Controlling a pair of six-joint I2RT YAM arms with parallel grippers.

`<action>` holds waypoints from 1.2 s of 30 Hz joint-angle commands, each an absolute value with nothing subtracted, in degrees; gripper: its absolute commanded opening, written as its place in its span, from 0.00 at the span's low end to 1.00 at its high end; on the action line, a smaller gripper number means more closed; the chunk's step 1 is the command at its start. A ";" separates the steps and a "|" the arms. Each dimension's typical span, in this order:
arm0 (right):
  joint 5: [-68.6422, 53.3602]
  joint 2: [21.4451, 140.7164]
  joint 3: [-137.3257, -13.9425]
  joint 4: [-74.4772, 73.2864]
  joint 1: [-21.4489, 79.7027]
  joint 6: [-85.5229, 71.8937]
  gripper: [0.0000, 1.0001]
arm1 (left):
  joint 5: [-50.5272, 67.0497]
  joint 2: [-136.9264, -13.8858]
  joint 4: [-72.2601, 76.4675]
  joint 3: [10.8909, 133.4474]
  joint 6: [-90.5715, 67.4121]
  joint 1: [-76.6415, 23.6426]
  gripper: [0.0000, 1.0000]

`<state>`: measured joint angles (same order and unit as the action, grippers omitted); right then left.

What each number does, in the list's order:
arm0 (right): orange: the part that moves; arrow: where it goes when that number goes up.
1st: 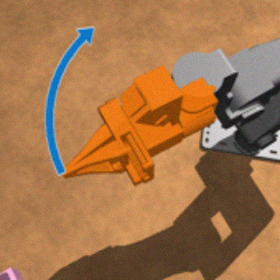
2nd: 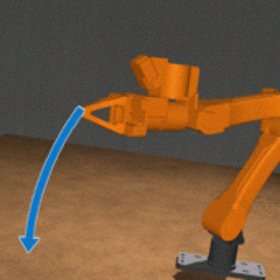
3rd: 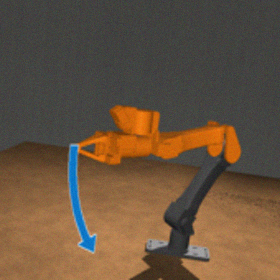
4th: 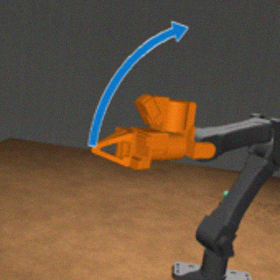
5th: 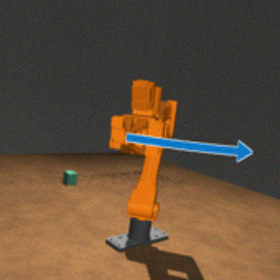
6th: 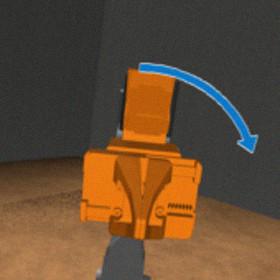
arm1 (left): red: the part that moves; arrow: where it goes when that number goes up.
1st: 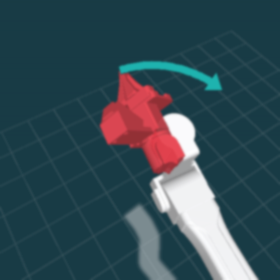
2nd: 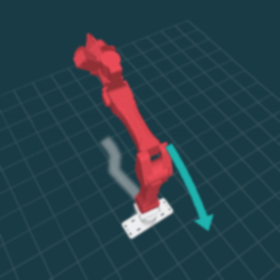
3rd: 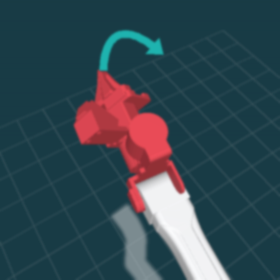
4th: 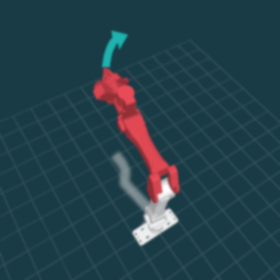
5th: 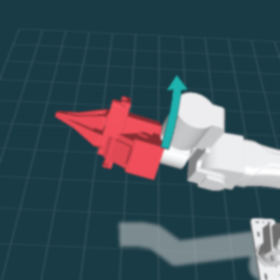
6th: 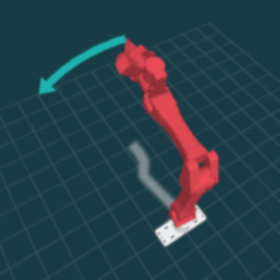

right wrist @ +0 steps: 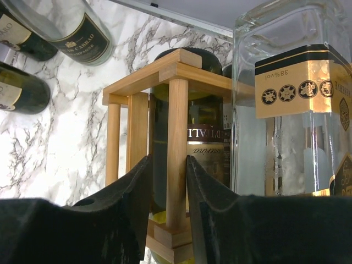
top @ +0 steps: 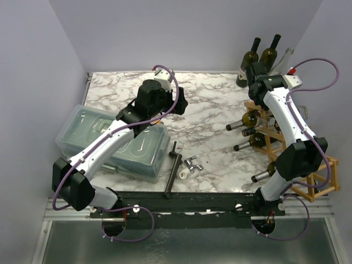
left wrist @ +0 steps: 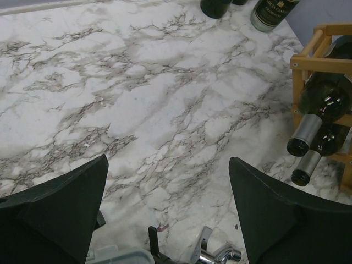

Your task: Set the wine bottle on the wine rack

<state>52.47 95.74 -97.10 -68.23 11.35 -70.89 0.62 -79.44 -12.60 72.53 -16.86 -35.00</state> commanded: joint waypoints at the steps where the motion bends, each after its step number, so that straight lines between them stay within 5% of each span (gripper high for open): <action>1: 54.92 95.96 -96.44 -68.35 11.34 -74.87 0.32 | 1.34 -79.74 -12.62 74.18 -17.04 -35.24 0.92; 8: 55.48 96.79 -96.81 -66.88 11.29 -76.59 0.29 | 1.43 -79.58 -12.59 74.28 -17.18 -35.24 0.92; 21: 59.18 101.69 -102.84 -67.70 10.92 -78.49 0.01 | 1.66 -79.45 -12.59 74.27 -17.16 -35.24 0.92; 36: 62.55 89.91 -88.98 -48.70 10.90 -70.82 0.01 | 1.79 -79.93 -12.57 74.28 -17.27 -35.23 0.92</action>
